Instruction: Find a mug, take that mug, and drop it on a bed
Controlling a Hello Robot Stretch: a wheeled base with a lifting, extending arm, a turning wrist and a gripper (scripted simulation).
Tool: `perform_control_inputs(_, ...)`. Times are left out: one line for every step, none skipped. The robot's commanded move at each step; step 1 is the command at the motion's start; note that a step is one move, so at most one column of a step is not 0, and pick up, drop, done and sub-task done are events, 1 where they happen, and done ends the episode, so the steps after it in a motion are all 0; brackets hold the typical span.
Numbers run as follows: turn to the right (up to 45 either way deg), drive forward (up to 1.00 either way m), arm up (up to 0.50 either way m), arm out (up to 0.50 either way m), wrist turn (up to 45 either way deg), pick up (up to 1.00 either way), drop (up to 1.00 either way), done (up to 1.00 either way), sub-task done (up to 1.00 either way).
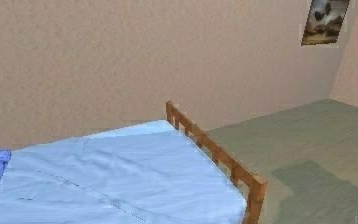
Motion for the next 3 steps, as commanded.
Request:
perform_control_inputs(0.0,0.0,0.0,0.38,0.0,0.0,0.0,0.0,0.0)
perform_control_inputs(0.0,0.0,0.0,0.0,45.0,0.0,0.0,0.0,0.0)
perform_control_inputs(0.0,0.0,0.0,0.0,45.0,0.0,0.0,0.0,0.0)
